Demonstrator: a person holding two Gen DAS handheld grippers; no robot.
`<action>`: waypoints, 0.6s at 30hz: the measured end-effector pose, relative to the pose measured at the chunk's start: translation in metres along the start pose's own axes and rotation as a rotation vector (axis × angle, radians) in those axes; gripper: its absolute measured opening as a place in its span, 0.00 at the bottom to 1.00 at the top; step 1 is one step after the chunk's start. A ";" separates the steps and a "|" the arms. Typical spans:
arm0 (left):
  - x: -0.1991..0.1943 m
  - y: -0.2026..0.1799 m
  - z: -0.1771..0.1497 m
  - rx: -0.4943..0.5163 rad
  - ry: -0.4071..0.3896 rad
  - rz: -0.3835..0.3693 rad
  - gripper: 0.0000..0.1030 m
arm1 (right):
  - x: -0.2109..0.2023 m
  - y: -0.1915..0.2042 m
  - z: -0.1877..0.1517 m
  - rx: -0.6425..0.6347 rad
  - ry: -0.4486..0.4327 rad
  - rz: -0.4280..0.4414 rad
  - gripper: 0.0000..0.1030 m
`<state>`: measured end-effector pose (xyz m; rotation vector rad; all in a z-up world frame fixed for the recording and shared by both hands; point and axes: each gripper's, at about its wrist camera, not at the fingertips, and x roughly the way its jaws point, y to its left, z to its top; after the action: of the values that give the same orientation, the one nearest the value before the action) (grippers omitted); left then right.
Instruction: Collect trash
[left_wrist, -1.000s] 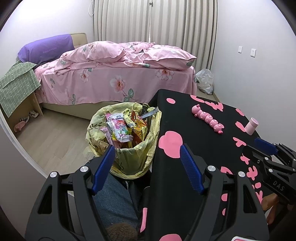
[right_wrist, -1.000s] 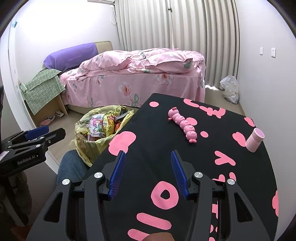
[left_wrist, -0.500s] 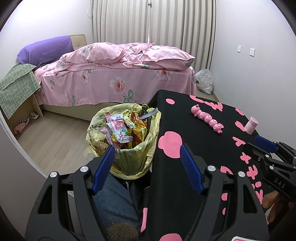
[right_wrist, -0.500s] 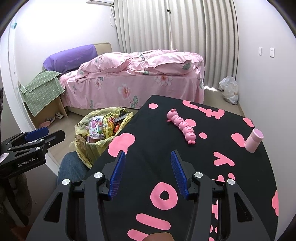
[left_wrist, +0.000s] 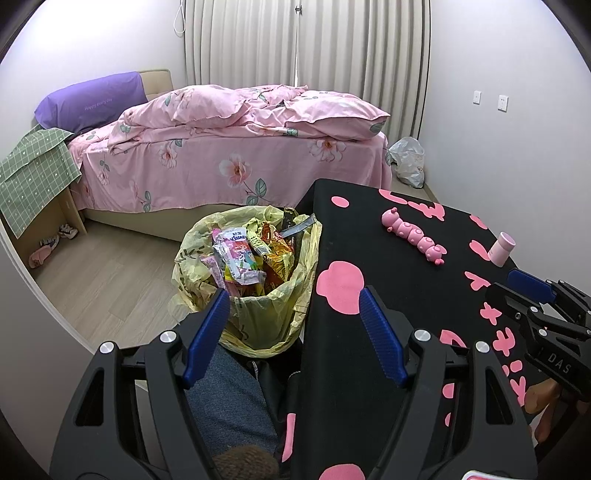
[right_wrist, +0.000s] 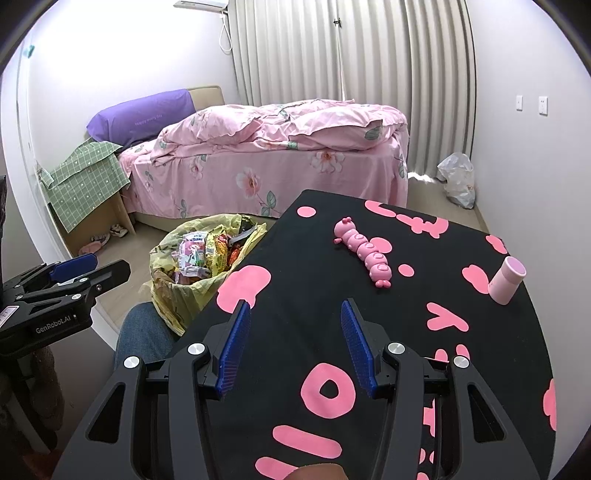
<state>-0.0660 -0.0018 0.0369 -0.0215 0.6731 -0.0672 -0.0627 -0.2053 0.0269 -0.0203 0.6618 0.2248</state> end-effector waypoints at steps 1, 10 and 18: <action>0.000 -0.001 0.000 0.000 0.000 -0.002 0.67 | 0.000 0.000 0.000 0.000 -0.001 0.001 0.47; 0.000 0.000 0.000 0.002 0.002 -0.004 0.67 | 0.000 0.000 0.001 0.000 -0.005 0.001 0.47; 0.000 0.000 0.000 0.003 0.003 -0.005 0.67 | -0.001 0.001 0.001 0.001 -0.007 0.002 0.47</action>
<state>-0.0664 -0.0017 0.0370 -0.0199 0.6757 -0.0736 -0.0631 -0.2045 0.0278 -0.0174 0.6549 0.2267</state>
